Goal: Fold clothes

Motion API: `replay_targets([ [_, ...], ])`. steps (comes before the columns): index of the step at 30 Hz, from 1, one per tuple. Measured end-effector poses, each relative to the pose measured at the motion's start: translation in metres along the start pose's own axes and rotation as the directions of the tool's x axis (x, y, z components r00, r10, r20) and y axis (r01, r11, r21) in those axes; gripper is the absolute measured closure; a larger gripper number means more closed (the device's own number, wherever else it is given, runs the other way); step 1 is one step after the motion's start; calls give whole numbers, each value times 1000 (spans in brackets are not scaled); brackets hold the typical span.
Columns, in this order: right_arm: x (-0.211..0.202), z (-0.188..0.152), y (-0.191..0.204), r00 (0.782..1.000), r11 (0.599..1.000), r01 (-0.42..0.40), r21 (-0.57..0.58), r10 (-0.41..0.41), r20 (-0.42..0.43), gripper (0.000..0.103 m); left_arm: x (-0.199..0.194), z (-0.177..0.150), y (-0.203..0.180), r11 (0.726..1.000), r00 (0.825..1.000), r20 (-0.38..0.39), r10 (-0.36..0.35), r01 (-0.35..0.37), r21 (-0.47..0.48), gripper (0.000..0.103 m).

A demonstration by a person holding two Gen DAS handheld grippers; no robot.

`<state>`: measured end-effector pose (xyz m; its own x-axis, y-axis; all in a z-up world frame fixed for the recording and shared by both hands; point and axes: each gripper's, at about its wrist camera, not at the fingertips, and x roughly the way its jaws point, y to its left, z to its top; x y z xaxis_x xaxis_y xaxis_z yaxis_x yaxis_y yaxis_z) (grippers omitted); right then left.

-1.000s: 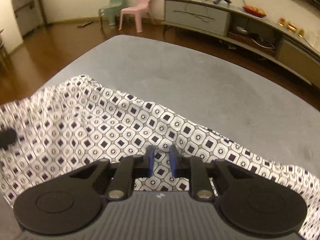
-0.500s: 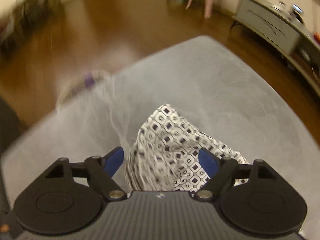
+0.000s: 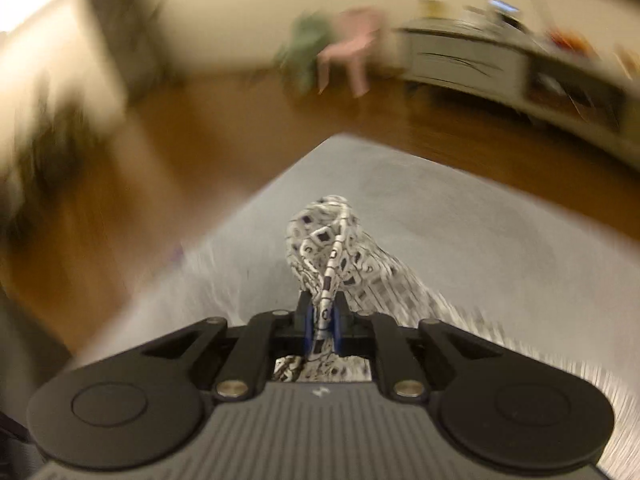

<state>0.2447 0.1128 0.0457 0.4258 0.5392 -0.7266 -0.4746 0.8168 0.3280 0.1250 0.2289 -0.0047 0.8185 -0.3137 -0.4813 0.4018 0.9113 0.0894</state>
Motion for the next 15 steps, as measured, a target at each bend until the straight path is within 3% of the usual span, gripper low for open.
replay_targets([
  [2, -15, -30, -46, 998, 982, -43, 182, 36, 42, 90, 9, -4, -14, 999, 997, -56, -44, 46, 28, 93],
  [4, -26, -59, -89, 995, 935, -80, 345, 57, 76, 88, 22, -11, -31, 996, 989, -134, -58, 66, 63, 93],
  [5, -23, -69, -100, 997, 922, -59, 382, 40, 59, 85, 28, -14, -39, 994, 983, -171, -63, 78, 79, 93],
  [8, -23, -90, -118, 999, 900, 11, 436, -30, 37, 80, 32, -19, -47, 993, 979, -193, -71, 87, 79, 93],
  [12, -37, -93, -114, 992, 905, 21, 424, -70, 101, 80, 27, -18, -44, 993, 980, -169, -109, 116, 32, 92],
  [15, -36, -84, -106, 978, 935, 138, 327, -181, 103, 97, 35, -19, -41, 989, 974, -177, -145, 146, -11, 92],
])
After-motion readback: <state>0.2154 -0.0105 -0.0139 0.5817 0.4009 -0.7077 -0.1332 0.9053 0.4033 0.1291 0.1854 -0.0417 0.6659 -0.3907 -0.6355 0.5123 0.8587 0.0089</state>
